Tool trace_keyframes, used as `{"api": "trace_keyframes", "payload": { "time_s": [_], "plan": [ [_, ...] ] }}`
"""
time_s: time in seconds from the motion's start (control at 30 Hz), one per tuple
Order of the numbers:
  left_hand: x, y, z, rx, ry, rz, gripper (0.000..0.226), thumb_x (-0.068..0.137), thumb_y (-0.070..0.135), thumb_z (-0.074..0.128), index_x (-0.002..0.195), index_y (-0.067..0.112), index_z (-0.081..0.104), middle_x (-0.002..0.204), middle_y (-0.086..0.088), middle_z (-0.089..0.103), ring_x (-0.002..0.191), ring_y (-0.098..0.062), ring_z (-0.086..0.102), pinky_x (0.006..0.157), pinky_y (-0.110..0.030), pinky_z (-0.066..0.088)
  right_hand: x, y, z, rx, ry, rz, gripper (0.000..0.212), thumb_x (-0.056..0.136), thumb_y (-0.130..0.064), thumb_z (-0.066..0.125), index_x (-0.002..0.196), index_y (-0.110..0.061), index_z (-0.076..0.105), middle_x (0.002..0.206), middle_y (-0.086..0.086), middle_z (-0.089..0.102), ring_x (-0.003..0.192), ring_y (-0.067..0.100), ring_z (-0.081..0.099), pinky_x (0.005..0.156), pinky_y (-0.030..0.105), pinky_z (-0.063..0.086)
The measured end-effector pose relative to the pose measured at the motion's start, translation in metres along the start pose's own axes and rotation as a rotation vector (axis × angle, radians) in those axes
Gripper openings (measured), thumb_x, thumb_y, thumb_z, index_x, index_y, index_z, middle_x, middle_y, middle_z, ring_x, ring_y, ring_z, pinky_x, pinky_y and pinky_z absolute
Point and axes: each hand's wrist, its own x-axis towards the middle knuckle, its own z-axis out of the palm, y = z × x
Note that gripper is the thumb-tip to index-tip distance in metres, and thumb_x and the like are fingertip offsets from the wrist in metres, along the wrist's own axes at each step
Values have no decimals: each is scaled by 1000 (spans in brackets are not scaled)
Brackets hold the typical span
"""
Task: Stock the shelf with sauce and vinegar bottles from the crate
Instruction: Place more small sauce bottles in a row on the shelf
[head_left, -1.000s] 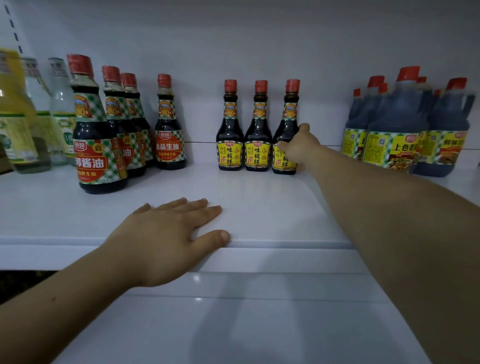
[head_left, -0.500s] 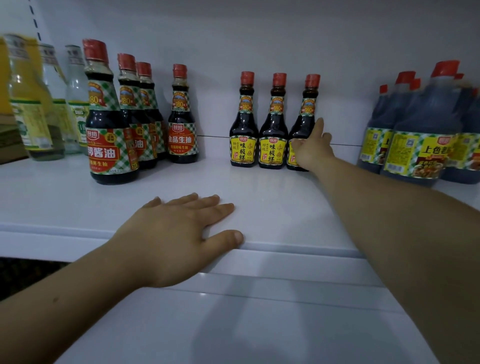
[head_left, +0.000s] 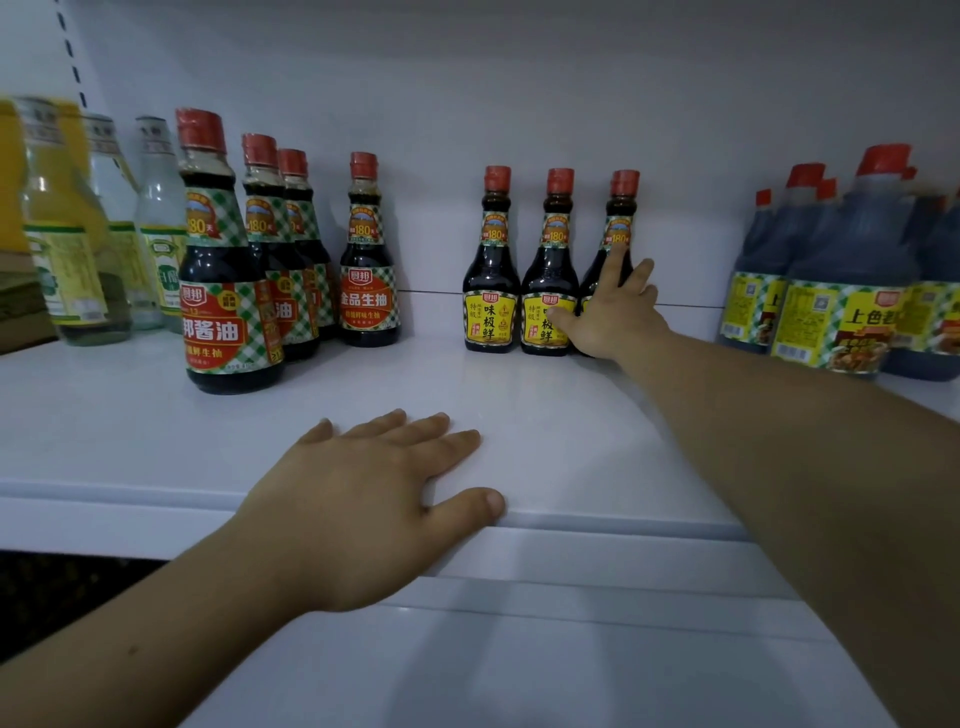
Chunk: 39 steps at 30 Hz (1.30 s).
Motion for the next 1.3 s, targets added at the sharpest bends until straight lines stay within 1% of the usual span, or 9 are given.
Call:
{"api": "trace_keyframes", "payload": {
  "time_s": [0.13,0.3,0.43,0.6,0.77,0.87,0.93,1.0,1.3],
  "plan": [
    [-1,-1,1,3,7,1,88,57,84,-14,139,58,-2,151,32,2,142,1,4,115,-39,9,3,-3,4,-32,33,-3,114,84,-65,55,147,-18,-28,156,21,-23,145,43,0,114,53,21],
    [0,-2,2,1,4,0,90,56,85,-14,140,57,-1,151,32,3,142,0,4,116,-40,9,2,3,5,-9,19,-11,111,86,-65,53,146,-21,-30,156,18,-27,146,39,-6,115,52,17],
    [0,0,1,-3,5,-1,91,55,85,-13,141,57,0,152,30,4,142,-1,5,116,-41,9,-6,0,6,-114,106,-21,111,83,-71,50,148,-21,-26,157,14,-26,146,39,-9,109,65,18],
    [1,-1,2,-10,10,-2,91,56,85,-12,141,56,2,152,29,6,143,-1,6,117,-42,9,-7,-10,8,-131,63,-57,110,85,-66,52,150,-16,-20,156,17,-28,144,46,-12,112,57,22],
    [3,-2,2,-5,8,6,95,55,91,-13,142,55,3,153,28,6,143,-2,7,116,-43,10,-7,-11,9,-175,87,-28,113,81,-73,51,150,-18,-21,156,13,-29,145,41,-14,108,69,16],
    [3,-2,3,-6,16,6,95,55,89,-15,142,55,3,153,28,7,143,-3,7,116,-44,10,-6,-18,5,-284,185,-227,107,80,-74,47,150,-27,-18,159,8,-24,145,39,-16,107,71,8],
    [3,-3,3,-13,16,6,96,54,90,-15,142,55,3,153,28,6,143,-2,7,116,-44,9,-5,-30,8,-381,148,-409,96,83,-73,44,149,-38,-15,159,3,-23,145,37,-19,107,73,8],
    [2,-3,4,-20,22,4,92,58,90,-12,142,55,4,153,28,7,143,-2,7,116,-44,9,-4,-38,16,-478,73,-507,87,86,-71,42,149,-43,-12,159,-1,-24,144,36,-21,106,75,10],
    [4,-5,6,-21,27,2,94,55,90,-11,141,55,6,153,28,9,143,-2,9,114,-44,10,-1,-43,24,-549,-15,-510,82,91,-65,39,146,-45,-18,159,-3,-24,144,33,-25,104,75,3]
  ]
}}
